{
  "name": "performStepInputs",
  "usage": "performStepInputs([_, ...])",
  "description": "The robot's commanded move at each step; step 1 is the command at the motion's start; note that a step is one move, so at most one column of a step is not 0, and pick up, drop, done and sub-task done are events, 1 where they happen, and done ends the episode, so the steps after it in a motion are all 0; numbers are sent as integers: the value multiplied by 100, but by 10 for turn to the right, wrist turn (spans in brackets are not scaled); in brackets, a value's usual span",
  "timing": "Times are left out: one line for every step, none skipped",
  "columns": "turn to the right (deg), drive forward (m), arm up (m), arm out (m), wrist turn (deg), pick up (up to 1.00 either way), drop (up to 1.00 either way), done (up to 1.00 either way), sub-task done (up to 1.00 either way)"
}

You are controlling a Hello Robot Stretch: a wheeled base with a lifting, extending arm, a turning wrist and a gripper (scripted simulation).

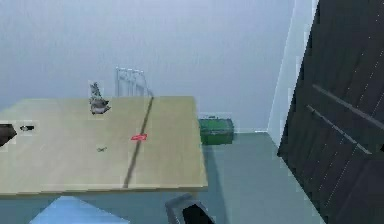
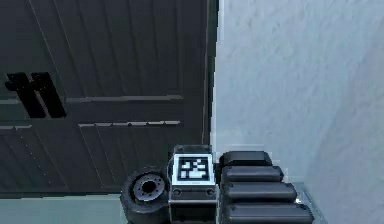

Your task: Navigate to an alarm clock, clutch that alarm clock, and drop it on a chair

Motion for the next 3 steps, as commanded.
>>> performStepInputs([-450, 0, 0, 0, 0, 0, 0, 0, 0])
performStepInputs([-450, 0, 0, 0, 0, 0, 0, 0, 0])
performStepInputs([-30, 0, 0, 0, 0, 0, 0, 0, 0])
